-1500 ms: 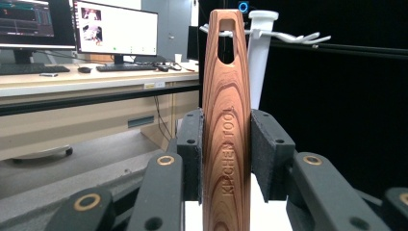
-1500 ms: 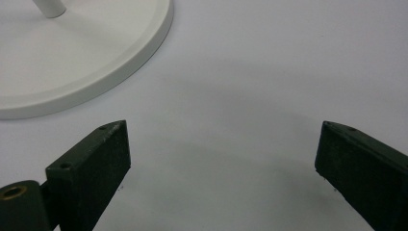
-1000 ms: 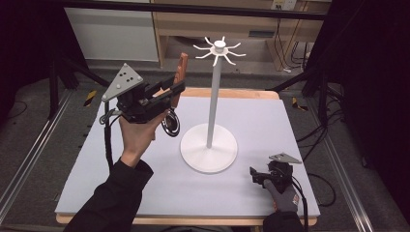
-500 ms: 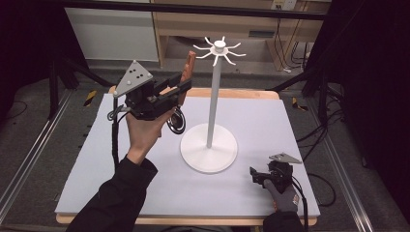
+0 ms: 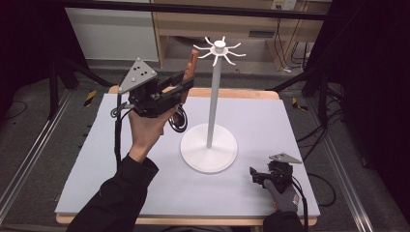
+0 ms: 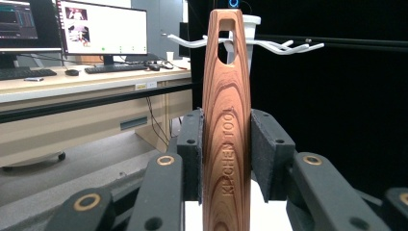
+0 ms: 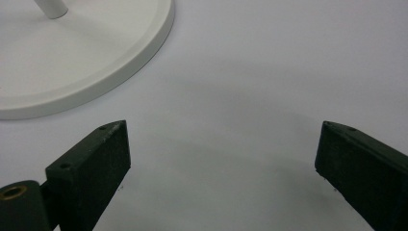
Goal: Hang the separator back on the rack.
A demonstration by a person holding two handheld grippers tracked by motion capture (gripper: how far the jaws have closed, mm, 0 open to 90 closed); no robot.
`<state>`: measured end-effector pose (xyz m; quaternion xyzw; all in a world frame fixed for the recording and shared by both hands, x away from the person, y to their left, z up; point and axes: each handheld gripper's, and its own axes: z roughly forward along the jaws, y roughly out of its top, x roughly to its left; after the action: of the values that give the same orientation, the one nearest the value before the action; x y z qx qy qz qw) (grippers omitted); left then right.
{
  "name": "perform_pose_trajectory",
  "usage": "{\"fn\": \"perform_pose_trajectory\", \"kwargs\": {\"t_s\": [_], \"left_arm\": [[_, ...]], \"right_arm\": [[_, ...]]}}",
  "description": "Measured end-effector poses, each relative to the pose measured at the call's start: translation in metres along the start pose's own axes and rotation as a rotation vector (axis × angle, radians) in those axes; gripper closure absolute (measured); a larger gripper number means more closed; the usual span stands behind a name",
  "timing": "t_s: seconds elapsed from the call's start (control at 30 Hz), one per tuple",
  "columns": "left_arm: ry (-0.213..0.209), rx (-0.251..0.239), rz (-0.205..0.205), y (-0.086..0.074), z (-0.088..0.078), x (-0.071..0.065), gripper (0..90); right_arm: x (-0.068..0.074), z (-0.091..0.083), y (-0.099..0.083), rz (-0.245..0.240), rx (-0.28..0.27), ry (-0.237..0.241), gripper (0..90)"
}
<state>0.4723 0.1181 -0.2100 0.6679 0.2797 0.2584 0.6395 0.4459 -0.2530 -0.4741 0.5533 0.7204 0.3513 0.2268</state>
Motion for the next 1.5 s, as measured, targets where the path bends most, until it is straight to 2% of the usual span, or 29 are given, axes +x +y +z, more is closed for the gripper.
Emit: {"fn": "perform_pose_trajectory", "kwargs": {"t_s": [0.33,0.57,1.07,1.13,1.2,1.5], "left_arm": [[-0.005,0.023,0.002,-0.001,0.010,0.000,66.9],[-0.021,0.023,-0.013,-0.004,0.017,-0.002,66.9],[-0.027,0.044,-0.024,-0.009,0.022,0.000,64.7],[-0.020,0.047,-0.013,-0.009,0.023,0.001,63.1],[-0.028,0.046,-0.018,-0.010,0.023,0.001,58.5],[-0.039,0.045,0.018,-0.018,0.017,0.006,57.7]], "right_arm": [[0.000,0.000,0.000,0.001,0.000,0.000,5.6],[0.000,0.000,0.000,0.004,0.001,-0.002,5.6],[0.000,0.000,0.000,0.002,0.001,0.001,5.6],[0.000,0.000,0.000,0.001,0.003,0.003,5.6],[0.000,0.000,0.000,0.000,0.003,0.004,5.6],[0.000,0.000,0.000,0.006,0.003,0.000,5.6]]}}
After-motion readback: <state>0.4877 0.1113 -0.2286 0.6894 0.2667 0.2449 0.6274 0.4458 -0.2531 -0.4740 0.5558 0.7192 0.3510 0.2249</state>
